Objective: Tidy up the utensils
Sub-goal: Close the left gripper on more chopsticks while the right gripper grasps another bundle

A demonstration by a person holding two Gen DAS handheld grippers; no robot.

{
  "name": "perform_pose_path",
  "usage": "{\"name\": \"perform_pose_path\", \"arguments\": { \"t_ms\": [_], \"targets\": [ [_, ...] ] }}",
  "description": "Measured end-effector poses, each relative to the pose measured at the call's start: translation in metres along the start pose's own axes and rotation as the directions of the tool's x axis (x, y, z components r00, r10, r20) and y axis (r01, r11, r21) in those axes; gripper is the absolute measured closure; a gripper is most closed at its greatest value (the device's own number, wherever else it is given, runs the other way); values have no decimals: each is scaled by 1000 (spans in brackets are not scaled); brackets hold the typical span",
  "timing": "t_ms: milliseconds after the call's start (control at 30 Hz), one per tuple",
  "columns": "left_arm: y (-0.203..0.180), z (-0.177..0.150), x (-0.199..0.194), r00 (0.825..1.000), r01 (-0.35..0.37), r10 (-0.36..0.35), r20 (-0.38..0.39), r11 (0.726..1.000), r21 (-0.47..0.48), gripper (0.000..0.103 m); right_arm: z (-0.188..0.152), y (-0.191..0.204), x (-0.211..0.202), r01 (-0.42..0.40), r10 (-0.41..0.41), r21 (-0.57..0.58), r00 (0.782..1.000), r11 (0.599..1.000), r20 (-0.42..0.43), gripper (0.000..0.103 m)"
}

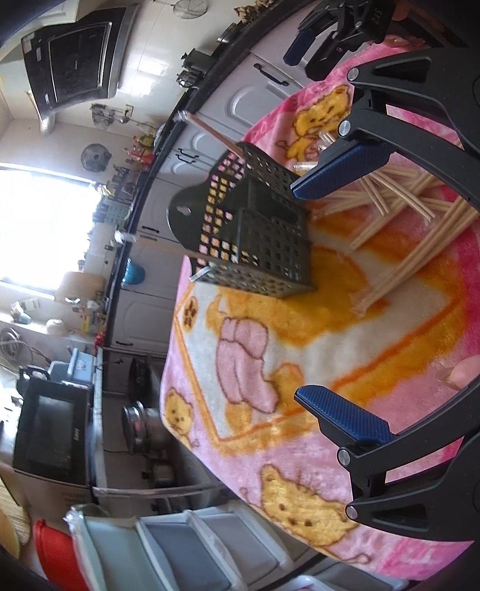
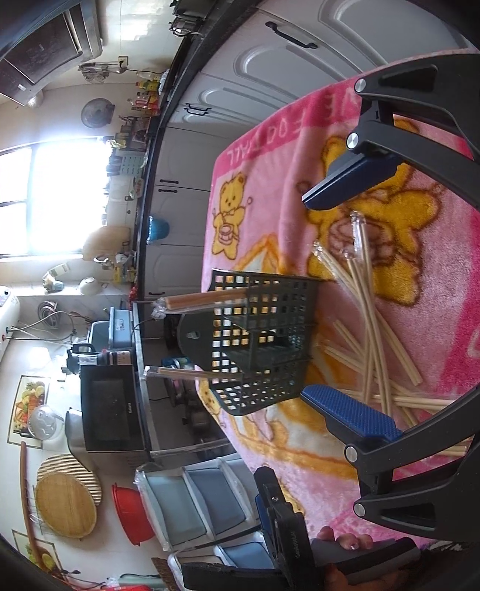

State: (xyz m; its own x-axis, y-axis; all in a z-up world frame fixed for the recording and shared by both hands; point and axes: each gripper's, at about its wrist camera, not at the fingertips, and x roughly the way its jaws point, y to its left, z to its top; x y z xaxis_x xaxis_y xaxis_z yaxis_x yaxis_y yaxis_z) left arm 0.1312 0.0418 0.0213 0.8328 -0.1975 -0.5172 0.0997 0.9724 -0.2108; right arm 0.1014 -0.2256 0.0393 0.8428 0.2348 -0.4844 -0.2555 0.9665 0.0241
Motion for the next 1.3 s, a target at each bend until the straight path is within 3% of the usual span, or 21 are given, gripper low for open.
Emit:
{"name": "perform_pose_path", "arguments": {
  "t_ms": [367, 533, 767, 967, 1133, 1300],
  "targets": [
    [19, -21, 17, 995, -12, 8, -100, 999, -49, 10, -19, -6, 18, 11, -9, 36, 997, 999, -73, 10],
    [21, -33, 30, 985, 25, -40, -170, 996, -90, 11, -25, -16, 33, 29, -22, 57, 993, 998, -117, 10],
    [21, -51, 50, 955, 90, -134, -264, 981, -173, 39, -27, -39, 63, 16, 10, 138, 982, 990, -189, 11],
    [14, -55, 61, 940, 108, -166, -299, 974, -200, 52, -25, -48, 85, 19, 12, 140, 975, 990, -223, 16],
    [18, -53, 69, 934, 108, -180, -308, 965, -237, 54, -25, -50, 95, 20, 10, 124, 971, 992, -237, 19],
    [23, -50, 80, 934, 82, -162, -320, 964, -252, 70, -24, -50, 103, 5, 24, 114, 967, 993, -254, 24]
  ]
}}
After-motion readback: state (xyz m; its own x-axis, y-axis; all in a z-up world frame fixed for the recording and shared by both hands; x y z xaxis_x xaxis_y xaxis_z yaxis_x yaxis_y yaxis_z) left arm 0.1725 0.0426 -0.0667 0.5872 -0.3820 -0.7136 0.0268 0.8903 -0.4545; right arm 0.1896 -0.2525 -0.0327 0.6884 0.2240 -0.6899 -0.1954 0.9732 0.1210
